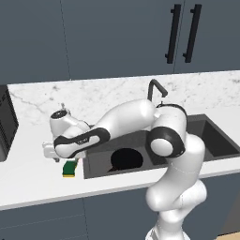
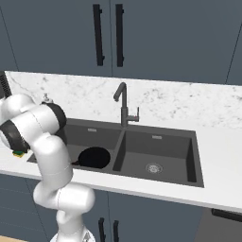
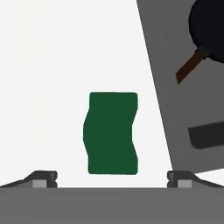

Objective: Pick the pan and sponge and place them into the sink. Then turn on the water.

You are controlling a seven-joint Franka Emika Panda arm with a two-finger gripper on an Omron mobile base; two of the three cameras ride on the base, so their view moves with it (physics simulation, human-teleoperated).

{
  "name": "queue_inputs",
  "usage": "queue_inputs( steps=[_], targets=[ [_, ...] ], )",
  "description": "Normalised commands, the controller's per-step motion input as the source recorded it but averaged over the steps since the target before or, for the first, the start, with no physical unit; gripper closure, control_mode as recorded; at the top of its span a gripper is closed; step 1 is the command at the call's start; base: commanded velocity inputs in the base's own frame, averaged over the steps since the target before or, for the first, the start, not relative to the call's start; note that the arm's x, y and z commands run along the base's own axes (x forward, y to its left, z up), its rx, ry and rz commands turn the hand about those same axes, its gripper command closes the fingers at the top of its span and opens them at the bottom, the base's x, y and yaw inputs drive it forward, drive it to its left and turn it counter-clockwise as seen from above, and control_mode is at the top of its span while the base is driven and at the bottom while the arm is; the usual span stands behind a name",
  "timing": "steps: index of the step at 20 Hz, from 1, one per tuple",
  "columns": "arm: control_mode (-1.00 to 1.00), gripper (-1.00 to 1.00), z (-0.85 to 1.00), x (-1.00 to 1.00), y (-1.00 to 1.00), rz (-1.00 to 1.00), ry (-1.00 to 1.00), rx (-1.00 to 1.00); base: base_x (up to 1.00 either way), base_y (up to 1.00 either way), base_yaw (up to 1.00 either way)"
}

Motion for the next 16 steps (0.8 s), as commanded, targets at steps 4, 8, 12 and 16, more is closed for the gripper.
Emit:
queue_inputs(
  steps=[4, 8, 12, 16],
  targets=[
    [-1.0, -1.0, -0.28, 0.0, -0.04, 0.0, -0.12, 0.0, 0.0, 0.0, 0.0],
    [-1.0, -1.0, -0.22, 0.0, -0.04, 0.0, -0.09, 0.0, 0.0, 0.0, 0.0],
    [-1.0, -1.0, -0.19, 0.01, -0.18, 0.0, -0.02, 0.05, 0.0, 0.0, 0.0],
    [-1.0, -1.0, -0.14, 0.01, -0.21, 0.0, 0.0, 0.05, 0.0, 0.0, 0.0]
  ],
)
